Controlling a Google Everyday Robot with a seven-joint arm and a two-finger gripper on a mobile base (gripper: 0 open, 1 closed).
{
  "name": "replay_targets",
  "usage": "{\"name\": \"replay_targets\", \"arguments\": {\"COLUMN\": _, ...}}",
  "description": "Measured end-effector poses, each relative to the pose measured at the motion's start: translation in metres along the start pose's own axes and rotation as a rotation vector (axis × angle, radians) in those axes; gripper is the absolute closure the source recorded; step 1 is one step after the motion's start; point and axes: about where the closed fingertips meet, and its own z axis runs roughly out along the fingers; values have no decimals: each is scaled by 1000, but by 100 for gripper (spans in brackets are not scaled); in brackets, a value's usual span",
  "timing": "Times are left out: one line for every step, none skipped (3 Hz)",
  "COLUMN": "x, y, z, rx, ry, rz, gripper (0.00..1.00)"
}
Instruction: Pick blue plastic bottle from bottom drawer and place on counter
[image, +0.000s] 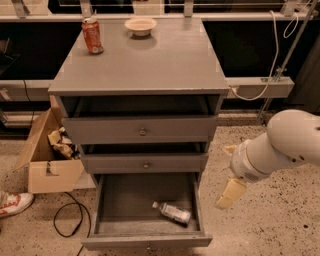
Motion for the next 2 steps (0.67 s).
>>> {"name": "replay_targets", "arguments": {"x": 7, "y": -6, "z": 18, "rx": 39, "ry": -24, "rz": -5, "gripper": 0}}
{"name": "replay_targets", "arguments": {"x": 25, "y": -10, "z": 74, "rx": 67, "ry": -30, "rz": 1, "gripper": 0}}
